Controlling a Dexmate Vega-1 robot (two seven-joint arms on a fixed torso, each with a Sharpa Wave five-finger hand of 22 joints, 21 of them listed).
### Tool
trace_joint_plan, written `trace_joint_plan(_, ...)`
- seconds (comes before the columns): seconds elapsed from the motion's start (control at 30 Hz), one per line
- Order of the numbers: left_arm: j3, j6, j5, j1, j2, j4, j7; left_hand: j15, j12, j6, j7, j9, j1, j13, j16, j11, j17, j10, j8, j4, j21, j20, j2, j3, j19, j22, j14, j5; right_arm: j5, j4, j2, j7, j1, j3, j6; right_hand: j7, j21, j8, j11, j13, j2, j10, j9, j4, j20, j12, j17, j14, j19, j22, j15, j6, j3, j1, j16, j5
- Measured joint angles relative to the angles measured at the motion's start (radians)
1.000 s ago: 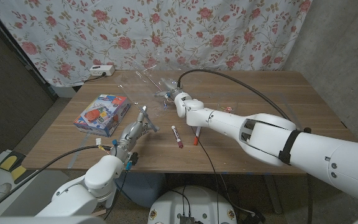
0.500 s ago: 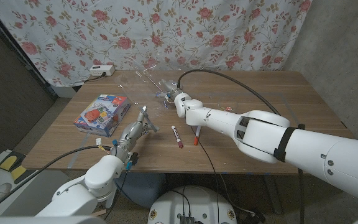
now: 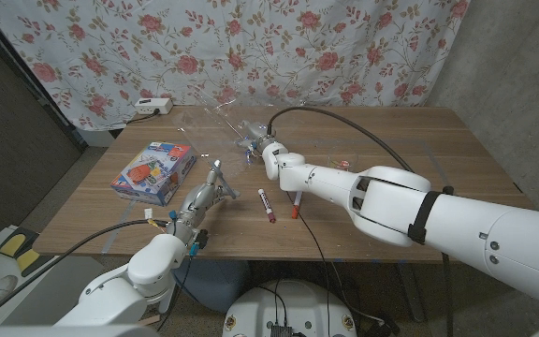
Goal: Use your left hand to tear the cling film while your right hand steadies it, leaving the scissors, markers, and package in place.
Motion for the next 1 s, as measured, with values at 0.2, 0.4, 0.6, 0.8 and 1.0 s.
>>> trace_joint_plan(0.2, 0.000, -0.002, -0.001, 0.000, -0.002, 0.001, 0.003, 0.000, 0.000, 0.002, 0.001, -0.002, 0.000, 0.003, 0.000, 0.000, 0.000, 0.000, 0.000, 0.000, 0.000, 0.000, 0.000, 0.000, 0.000, 0.000, 0.000, -0.007, 0.016, 0.062, 0.028, -0.021, 0.010, -0.007, 0.027, -0.009, 0.000, 0.004, -0.035, -0.008, 0.025, 0.057, -0.001, -0.002, -0.030, 0.011, -0.008, 0.033, 0.019, 0.000, 0.000, 0.023, 0.019, 0.025, 0.014, 0.000)
trace_joint_plan(0.4, 0.001, -0.004, -0.002, 0.003, -0.003, 0.003, 0.004, 0.000, 0.000, 0.003, 0.000, -0.003, 0.000, 0.004, 0.000, 0.000, 0.000, 0.000, -0.002, 0.000, 0.000, 0.000, 0.000, 0.000, 0.000, 0.000, 0.000, -0.007, 0.037, 0.081, 0.036, -0.056, 0.012, -0.010, 0.053, -0.015, 0.000, 0.011, -0.079, -0.012, 0.036, 0.115, -0.001, 0.003, -0.041, 0.023, -0.012, 0.066, 0.030, 0.000, 0.000, 0.054, 0.041, 0.054, 0.029, 0.000)
trace_joint_plan(0.6, 0.001, -0.004, -0.003, 0.003, -0.003, 0.003, 0.005, 0.000, 0.000, 0.003, 0.000, -0.003, 0.000, 0.002, 0.000, 0.000, 0.000, 0.000, -0.003, 0.000, 0.000, 0.000, 0.000, 0.000, 0.000, 0.000, 0.000, -0.007, 0.037, -0.002, -0.015, -0.059, -0.009, -0.006, 0.052, -0.026, 0.000, 0.011, -0.110, -0.010, 0.038, 0.177, -0.001, 0.009, -0.051, 0.040, -0.012, 0.105, 0.030, 0.000, -0.003, 0.074, 0.047, 0.065, 0.052, 0.000)
trace_joint_plan(0.8, 0.001, -0.005, -0.004, 0.003, -0.003, 0.003, 0.004, 0.000, 0.000, 0.003, 0.000, -0.003, 0.000, 0.005, 0.000, 0.000, 0.000, 0.000, -0.005, 0.000, 0.000, 0.000, 0.000, 0.000, 0.000, 0.000, 0.000, -0.007, 0.037, -0.105, -0.059, -0.059, -0.030, 0.014, 0.052, -0.057, 0.000, 0.019, -0.145, 0.007, 0.051, 0.289, -0.001, 0.019, -0.064, 0.080, -0.002, 0.163, 0.043, 0.000, -0.003, 0.123, 0.077, 0.088, 0.092, 0.000)
trace_joint_plan(1.0, 0.012, -0.008, -0.004, -0.009, -0.007, 0.013, 0.004, 0.000, 0.000, 0.004, 0.000, 0.001, 0.000, 0.004, 0.000, 0.000, 0.000, 0.000, -0.005, 0.000, 0.000, 0.000, 0.000, 0.000, 0.000, 0.000, 0.000, -0.007, 0.030, -0.208, -0.106, -0.082, -0.057, 0.041, -0.028, -0.070, 0.000, 0.019, -0.148, 0.030, 0.052, 0.360, -0.001, 0.021, -0.069, 0.117, 0.009, 0.202, 0.048, 0.000, -0.004, 0.149, 0.093, 0.103, 0.120, 0.000)
